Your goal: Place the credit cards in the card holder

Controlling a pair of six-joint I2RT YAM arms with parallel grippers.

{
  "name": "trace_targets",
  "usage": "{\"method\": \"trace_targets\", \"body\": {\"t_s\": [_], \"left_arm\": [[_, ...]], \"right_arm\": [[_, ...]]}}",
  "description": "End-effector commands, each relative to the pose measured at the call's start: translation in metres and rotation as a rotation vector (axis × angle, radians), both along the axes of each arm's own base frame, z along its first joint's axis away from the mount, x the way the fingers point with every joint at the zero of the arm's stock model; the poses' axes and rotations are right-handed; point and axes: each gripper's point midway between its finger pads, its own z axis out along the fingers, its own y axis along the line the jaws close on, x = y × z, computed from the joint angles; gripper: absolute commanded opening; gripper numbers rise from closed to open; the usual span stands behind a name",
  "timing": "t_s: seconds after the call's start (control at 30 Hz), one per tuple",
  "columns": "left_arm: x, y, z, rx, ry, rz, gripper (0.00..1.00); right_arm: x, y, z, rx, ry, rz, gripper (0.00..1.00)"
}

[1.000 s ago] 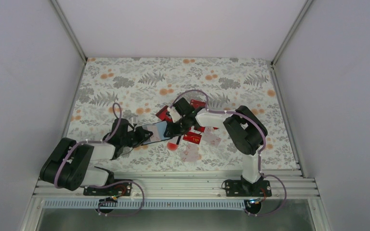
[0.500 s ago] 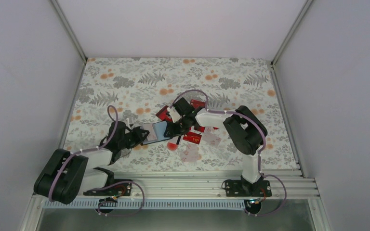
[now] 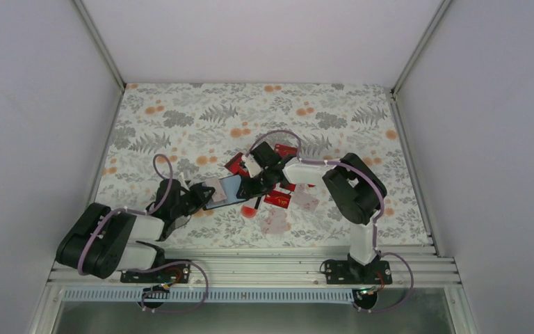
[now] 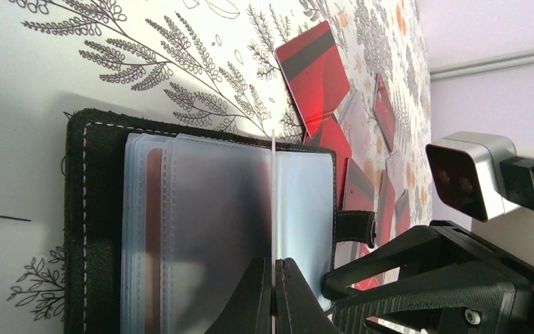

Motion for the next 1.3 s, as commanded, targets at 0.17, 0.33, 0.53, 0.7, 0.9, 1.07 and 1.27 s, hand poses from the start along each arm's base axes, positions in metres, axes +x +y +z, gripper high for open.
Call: {"method": "trace_targets", "body": {"t_s": [0.17,0.33,0.53,0.7,0.9,1.07,1.27], "left_arm": [[0.014,-0.002,0.025,-0.066,-0.102,0.027,0.02],[0.016,-0.003,0.026,-0.077,-0.103,0.029,0.02],[0.016,0.000,0.019,-0.043,-0.095,0.033,0.02],[0.016,0.001,0.015,-0.024,-0.092,0.031,0.02],[0.017,0.001,0.012,0.003,-0.098,0.021,0.02],[0.017,0.000,0.008,0.007,-0.097,0.013,0.02],[0.015,-0.004,0.005,-0.015,-0.094,0.001,0.03]], "right_arm": [[-0.036,-0.065,-0.080,-0.324,0.117,-0.042,0.24],[-0.038,-0.067,-0.081,-0.326,0.123,-0.045,0.24],[-0.038,-0.067,-0.079,-0.324,0.122,-0.048,0.24],[-0.040,-0.067,-0.080,-0.325,0.126,-0.047,0.23],[-0.040,-0.067,-0.078,-0.323,0.125,-0.050,0.23],[-0.040,-0.067,-0.078,-0.323,0.127,-0.052,0.23],[-0.040,-0.067,-0.078,-0.323,0.130,-0.053,0.23]]}}
